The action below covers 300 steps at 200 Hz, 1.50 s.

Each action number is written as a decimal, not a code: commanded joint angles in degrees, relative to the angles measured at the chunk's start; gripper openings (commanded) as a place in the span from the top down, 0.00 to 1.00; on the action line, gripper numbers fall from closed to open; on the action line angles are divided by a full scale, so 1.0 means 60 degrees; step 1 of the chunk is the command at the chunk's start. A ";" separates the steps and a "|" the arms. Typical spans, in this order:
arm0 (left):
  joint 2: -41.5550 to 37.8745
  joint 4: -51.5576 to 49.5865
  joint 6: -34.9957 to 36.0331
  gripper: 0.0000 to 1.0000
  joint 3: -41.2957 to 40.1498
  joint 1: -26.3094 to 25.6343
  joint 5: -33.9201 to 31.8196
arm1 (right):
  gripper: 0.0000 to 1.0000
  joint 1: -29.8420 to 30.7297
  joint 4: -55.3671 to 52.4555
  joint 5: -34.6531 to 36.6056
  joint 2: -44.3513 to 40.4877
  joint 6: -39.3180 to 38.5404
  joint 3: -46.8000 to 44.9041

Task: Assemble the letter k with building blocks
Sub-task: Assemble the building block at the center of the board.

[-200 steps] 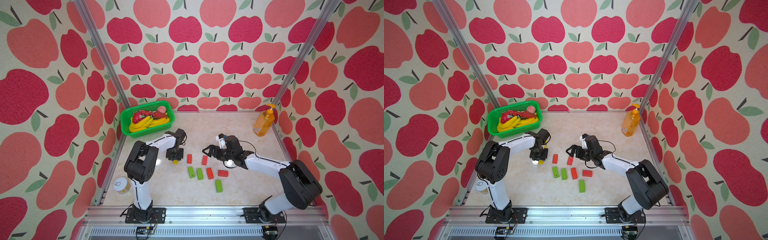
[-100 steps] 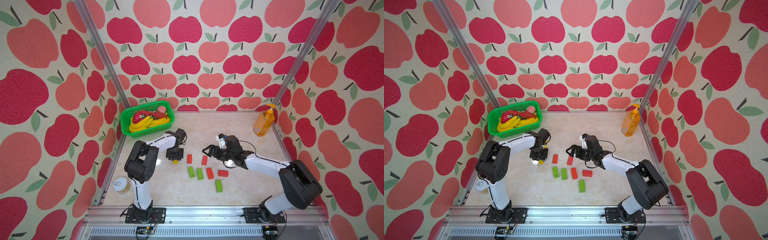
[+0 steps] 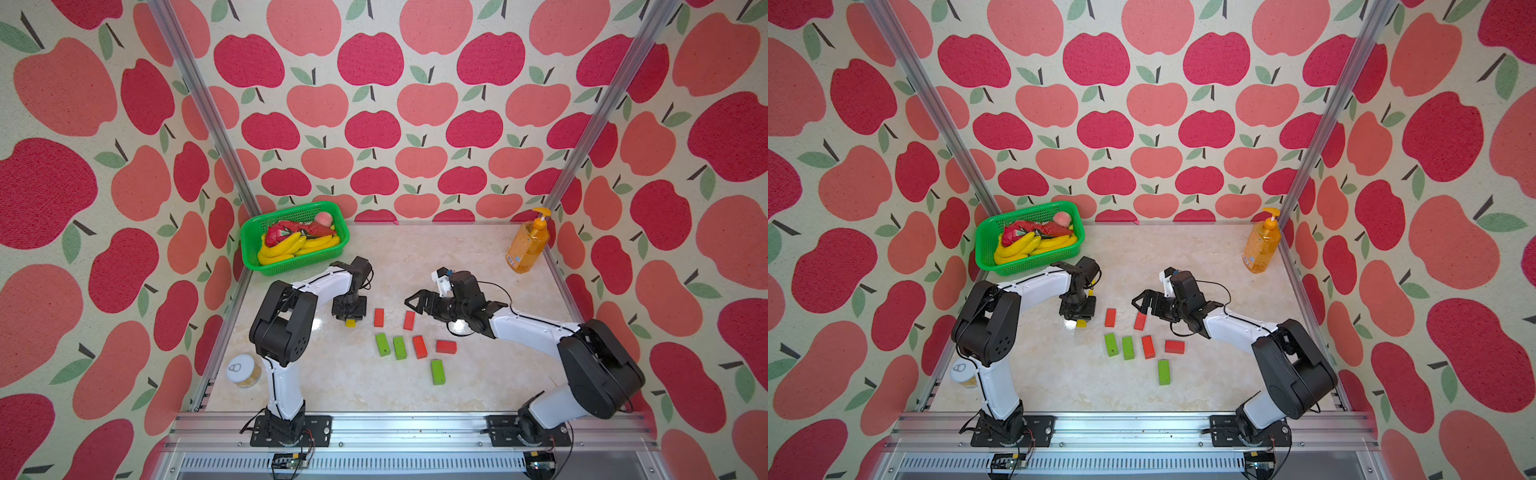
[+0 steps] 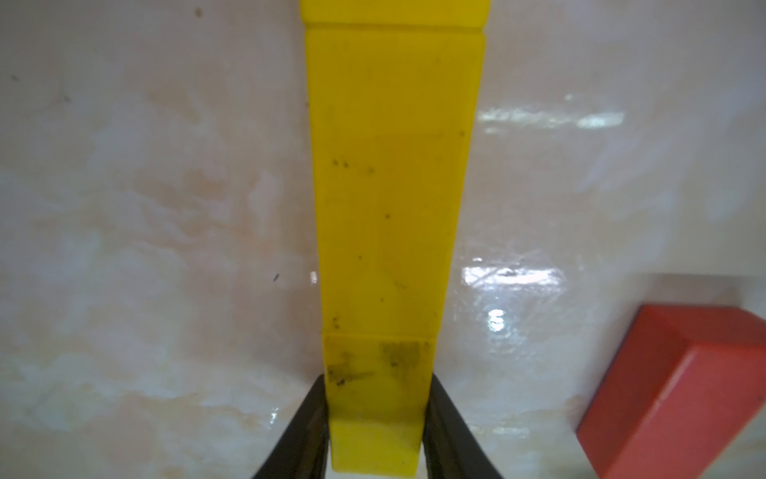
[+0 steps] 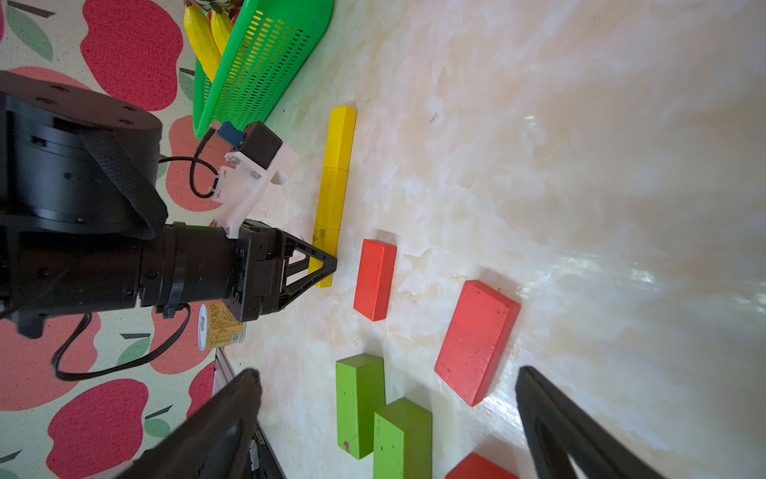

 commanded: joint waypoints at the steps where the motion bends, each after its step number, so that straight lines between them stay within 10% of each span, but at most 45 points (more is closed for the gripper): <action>1: 0.0322 -0.0209 -0.0131 0.58 0.0087 0.0090 -0.0280 | 0.01 0.0049 0.0059 -0.0042 -0.0148 -0.0059 0.0019; 300: -0.0103 0.0122 0.0123 0.55 0.0127 0.0075 -0.0055 | 0.01 0.0046 0.0059 -0.0071 -0.0172 -0.0090 0.0012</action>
